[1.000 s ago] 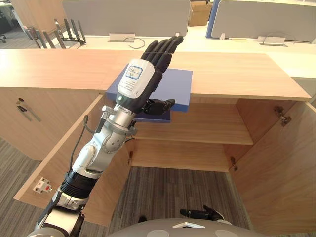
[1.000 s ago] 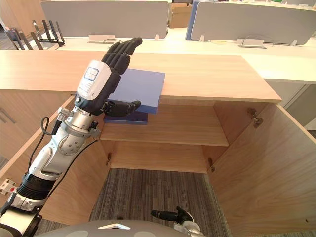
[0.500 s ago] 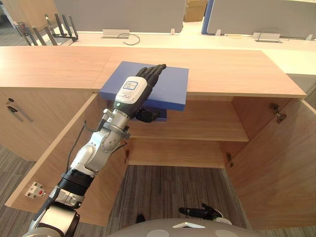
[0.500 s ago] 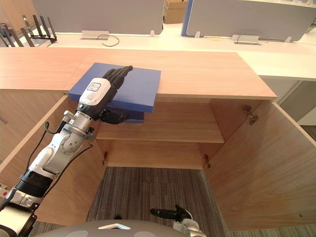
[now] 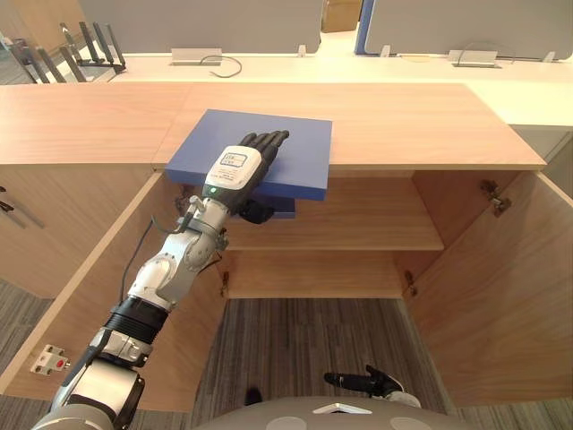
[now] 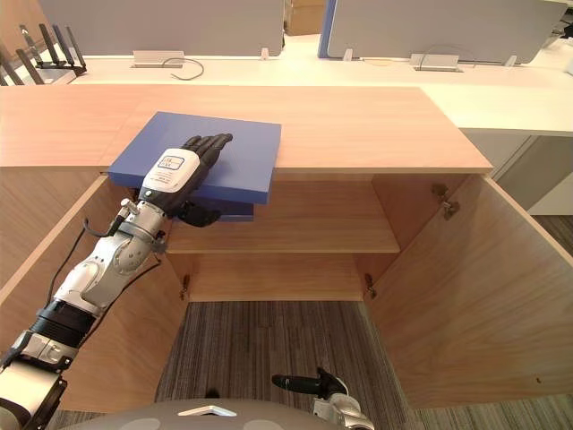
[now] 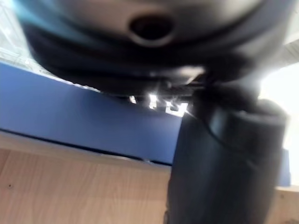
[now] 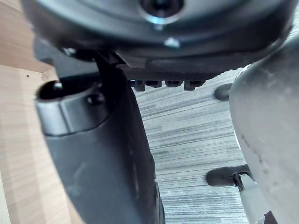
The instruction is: Walk over to the cabinet, pick up the folder, carry it to the office cabinet, place the folder inside the office cabinet, then close the office cabinet door
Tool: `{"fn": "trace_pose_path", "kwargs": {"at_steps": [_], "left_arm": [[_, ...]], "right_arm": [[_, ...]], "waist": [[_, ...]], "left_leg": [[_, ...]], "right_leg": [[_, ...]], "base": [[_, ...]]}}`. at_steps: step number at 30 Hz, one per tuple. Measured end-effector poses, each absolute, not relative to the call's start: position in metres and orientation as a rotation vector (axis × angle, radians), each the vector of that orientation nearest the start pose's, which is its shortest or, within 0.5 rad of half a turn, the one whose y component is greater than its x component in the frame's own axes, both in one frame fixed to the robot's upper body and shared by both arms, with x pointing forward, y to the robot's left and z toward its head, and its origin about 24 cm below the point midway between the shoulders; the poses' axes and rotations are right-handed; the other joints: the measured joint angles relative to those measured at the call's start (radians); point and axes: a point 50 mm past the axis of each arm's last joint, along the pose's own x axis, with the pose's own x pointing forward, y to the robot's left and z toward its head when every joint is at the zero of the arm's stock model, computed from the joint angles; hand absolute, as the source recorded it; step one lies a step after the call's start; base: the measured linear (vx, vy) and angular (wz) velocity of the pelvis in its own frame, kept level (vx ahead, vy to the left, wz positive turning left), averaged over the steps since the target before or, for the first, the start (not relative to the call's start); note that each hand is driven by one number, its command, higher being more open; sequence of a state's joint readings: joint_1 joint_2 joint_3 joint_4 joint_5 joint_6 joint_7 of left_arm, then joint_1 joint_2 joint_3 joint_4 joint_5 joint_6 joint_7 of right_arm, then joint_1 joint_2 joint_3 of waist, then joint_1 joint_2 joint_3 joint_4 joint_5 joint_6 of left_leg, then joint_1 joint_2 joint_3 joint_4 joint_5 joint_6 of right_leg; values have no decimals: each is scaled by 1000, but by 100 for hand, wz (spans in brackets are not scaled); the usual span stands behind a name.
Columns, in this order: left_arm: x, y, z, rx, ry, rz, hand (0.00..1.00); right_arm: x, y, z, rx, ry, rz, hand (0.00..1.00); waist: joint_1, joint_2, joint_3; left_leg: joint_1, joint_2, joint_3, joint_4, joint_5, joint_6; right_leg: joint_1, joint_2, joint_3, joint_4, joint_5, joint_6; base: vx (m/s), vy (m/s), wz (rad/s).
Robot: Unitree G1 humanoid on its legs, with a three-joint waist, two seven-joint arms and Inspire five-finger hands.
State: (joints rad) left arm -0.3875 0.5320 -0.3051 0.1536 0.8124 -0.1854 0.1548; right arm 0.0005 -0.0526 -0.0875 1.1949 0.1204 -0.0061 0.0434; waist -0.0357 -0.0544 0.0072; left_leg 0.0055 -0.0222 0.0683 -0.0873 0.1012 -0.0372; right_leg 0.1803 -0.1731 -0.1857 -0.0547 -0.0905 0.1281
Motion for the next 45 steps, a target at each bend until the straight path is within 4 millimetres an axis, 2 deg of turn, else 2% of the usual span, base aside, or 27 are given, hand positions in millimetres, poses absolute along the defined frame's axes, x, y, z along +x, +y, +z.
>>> {"fn": "trace_pose_path", "kwargs": {"at_steps": [4,5,12,20,30,34,35,38,40,45], "left_arm": [[312,158,118,1441,-542,-167,100],[312,159,118,1452,-543,-165,0],[319,164,119,1556,-586,-93,0],[331,163,148,1591,-731,57,0],[335,172,149,1624,-705,126,0],[322,166,155,1523,-710,198,0],[313,162,155,1479,-728,209,0],[290,139,164,1267,-815,225,0],[283,132,170,1172,-859,224,0],[278,127,178,1089,-904,228,0]], "right_arm": [[99,-175,-168,101,1172,-114,100],[100,-175,-168,99,1172,-113,100],[103,-174,-167,51,1169,-77,100],[105,-174,-167,28,1161,-65,100],[106,-175,-166,10,1154,-62,100],[106,-175,-166,7,1153,-67,100],[104,-175,-166,6,1159,-70,100],[99,-177,-168,3,1182,-79,100],[99,-177,-168,3,1186,-79,100],[99,-177,-168,3,1183,-79,100]], "waist": [[-8,1,1],[-10,1,1],[-21,2,2],[-22,5,4],[-24,12,5],[-24,14,6],[-21,15,7],[7,15,7],[10,17,7],[9,24,3]], "left_leg": [[2,1,6,0,-2,0],[3,1,7,0,-2,0],[4,3,21,1,-3,-2],[11,7,29,0,-6,-5],[15,6,32,1,-11,-8],[15,4,28,1,-11,-8],[15,4,27,2,-11,-8],[14,4,25,2,-11,-8],[14,5,22,1,-10,-8],[10,10,29,1,-9,-5]], "right_leg": [[0,0,7,-1,0,0],[0,0,8,-1,0,0],[-6,0,23,-1,4,2],[-5,2,32,-3,9,1],[6,1,34,-17,12,2],[8,0,31,-19,12,2],[9,-1,31,-19,12,2],[9,-1,32,-19,12,2],[8,-1,31,-15,12,1],[-13,0,45,5,9,-3]], "base": [[-12,-19,-3],[-5,-22,-5],[-20,-29,-6],[-45,-23,-4],[-22,-22,-2],[-6,-30,1],[0,0,0],[0,0,0],[0,0,4],[-27,-5,-7]]}}
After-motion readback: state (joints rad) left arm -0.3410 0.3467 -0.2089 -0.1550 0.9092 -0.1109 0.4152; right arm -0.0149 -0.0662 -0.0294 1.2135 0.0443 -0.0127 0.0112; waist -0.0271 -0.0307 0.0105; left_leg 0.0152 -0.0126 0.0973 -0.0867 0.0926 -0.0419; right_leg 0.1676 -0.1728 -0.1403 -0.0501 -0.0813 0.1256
